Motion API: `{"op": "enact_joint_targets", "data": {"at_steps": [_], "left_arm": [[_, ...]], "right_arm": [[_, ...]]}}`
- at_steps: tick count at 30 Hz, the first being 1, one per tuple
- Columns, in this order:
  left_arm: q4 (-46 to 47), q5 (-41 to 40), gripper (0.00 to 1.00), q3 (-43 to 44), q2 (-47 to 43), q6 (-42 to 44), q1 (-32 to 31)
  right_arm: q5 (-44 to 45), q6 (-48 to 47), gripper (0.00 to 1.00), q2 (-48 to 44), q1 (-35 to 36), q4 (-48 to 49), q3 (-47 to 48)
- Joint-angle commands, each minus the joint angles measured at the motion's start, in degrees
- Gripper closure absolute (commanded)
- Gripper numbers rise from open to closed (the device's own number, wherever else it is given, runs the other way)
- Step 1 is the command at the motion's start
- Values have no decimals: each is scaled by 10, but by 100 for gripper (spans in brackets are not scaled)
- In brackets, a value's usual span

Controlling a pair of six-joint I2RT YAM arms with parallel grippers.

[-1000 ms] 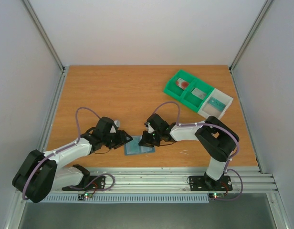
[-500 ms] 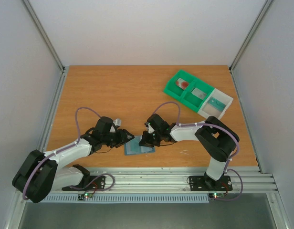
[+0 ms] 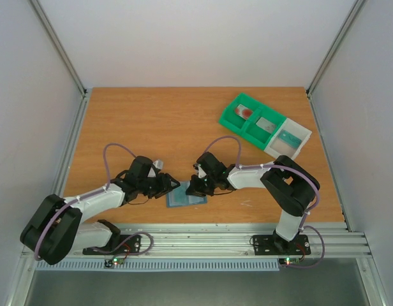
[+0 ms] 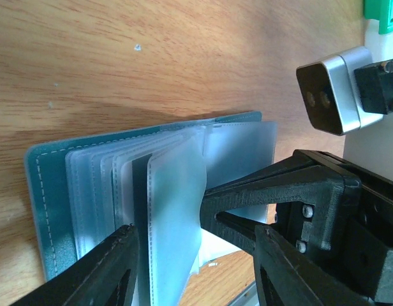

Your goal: Take the credit cards out of the card holder

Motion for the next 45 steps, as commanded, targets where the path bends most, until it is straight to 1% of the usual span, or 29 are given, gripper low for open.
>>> {"op": "enact_joint_targets", "data": {"at_steps": [1, 4, 10, 17, 21, 24, 29, 33, 41, 45], "left_arm": [[26, 7, 49, 10, 9, 4, 2], [36, 10, 50, 3, 11, 2, 2], [53, 21, 61, -1, 8, -9, 2], [61, 30, 67, -1, 23, -13, 2], [40, 21, 78, 6, 26, -7, 2], [18, 16, 83, 14, 25, 3, 2], [7, 15, 84, 20, 23, 13, 2], [14, 22, 83, 23, 31, 11, 2], [37, 38, 80, 17, 37, 3, 1], [34, 40, 79, 20, 35, 2, 1]], "right_arm": [[25, -3, 99, 18, 5, -26, -19], [25, -4, 99, 18, 5, -25, -19], [19, -3, 99, 17, 5, -14, -23], [8, 1, 99, 17, 5, 1, -26], [-3, 1, 98, 14, 6, 20, -26], [13, -13, 92, -12, 5, -1, -25], [51, -48, 82, -79, 2, -80, -7], [78, -76, 78, -105, -2, -129, 6], [138, -128, 71, -112, -19, -206, 30], [143, -144, 70, -100, -27, -220, 35]]}}
